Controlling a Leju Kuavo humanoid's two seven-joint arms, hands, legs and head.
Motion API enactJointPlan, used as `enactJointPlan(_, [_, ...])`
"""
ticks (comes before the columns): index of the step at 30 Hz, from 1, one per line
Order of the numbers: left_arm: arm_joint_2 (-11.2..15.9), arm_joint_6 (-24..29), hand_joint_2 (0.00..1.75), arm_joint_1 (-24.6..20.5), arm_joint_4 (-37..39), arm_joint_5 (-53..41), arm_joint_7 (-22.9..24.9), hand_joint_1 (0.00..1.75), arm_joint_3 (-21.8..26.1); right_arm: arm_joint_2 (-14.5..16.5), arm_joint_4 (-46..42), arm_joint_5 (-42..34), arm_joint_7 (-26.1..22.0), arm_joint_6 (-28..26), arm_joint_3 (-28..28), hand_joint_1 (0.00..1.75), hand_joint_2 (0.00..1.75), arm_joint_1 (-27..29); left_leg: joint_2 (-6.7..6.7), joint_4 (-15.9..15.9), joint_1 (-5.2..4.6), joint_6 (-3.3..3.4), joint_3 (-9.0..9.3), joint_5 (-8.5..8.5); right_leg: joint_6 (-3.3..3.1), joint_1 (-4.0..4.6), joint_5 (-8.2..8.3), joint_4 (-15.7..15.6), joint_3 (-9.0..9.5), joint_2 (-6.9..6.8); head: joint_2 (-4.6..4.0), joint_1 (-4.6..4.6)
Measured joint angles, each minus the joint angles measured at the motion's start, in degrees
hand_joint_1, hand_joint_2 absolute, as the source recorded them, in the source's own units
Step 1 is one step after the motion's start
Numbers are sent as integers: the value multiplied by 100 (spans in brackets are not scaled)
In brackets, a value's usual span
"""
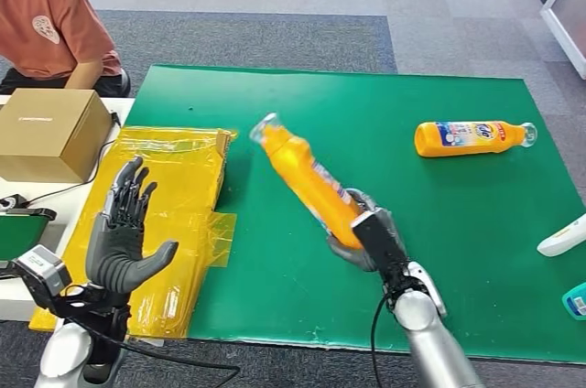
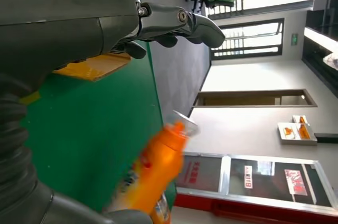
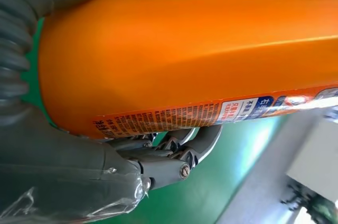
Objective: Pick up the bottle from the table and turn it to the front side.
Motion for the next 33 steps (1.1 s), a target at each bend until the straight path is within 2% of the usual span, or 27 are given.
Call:
enactJointPlan(2, [1, 68, 175, -5, 2, 82, -35, 0, 0, 66, -382, -878, -275, 115, -129, 175, 175, 118, 0, 0, 0, 0, -3, 0, 0, 0, -1, 0, -4, 0, -1, 0])
enactJointPlan(4, [-1, 136, 175, -17, 4, 218, -60, 0, 1, 119, -753, -1441, -489, 177, -208, 175, 175, 235, 0, 0, 0, 0, -4, 0, 0, 0, -2, 0, -5, 0, -2, 1])
enactJointPlan(8, [-25, 224, 175, -87, 10, 612, -68, 0, 1, 177, -1405, -1715, -899, 100, -220, 175, 175, 477, 0, 0, 0, 0, -4, -1, 1, 0, -3, 0, -6, 0, 0, 1])
enactJointPlan(13, [-101, 7, 175, -287, 65, 1740, 299, 0, -41, 214, -1842, -743, -1354, -559, 104, 175, 175, 661, 1, 0, 0, -1, -4, -1, 0, 0, -3, 0, -7, 1, 0, 0])
enactJointPlan(18, [-134, -196, 175, -586, 275, 2013, 522, 0, -354, 222, -1817, 116, -1449, -1070, 701, 175, 175, 698, 1, 0, 0, 0, -4, 0, 1, 0, -3, 0, -6, 0, 0, 0])
enactJointPlan(24, [-116, -714, 175, -982, 575, 2372, 740, 0, -900, 238, -1412, 522, -1530, -1355, 1308, 175, 175, 624, 0, 0, 0, 0, -5, 0, 2, -1, -2, 0, -5, 0, 1, 0])
enactJointPlan(33, [104, -1129, 175, -1455, 848, 2434, 955, 0, -1605, 307, -876, 731, -1645, -1541, 1682, 175, 175, 445, 0, 0, 0, 0, -6, 0, 1, 0, -2, 0, -8, 1, 0, -1])
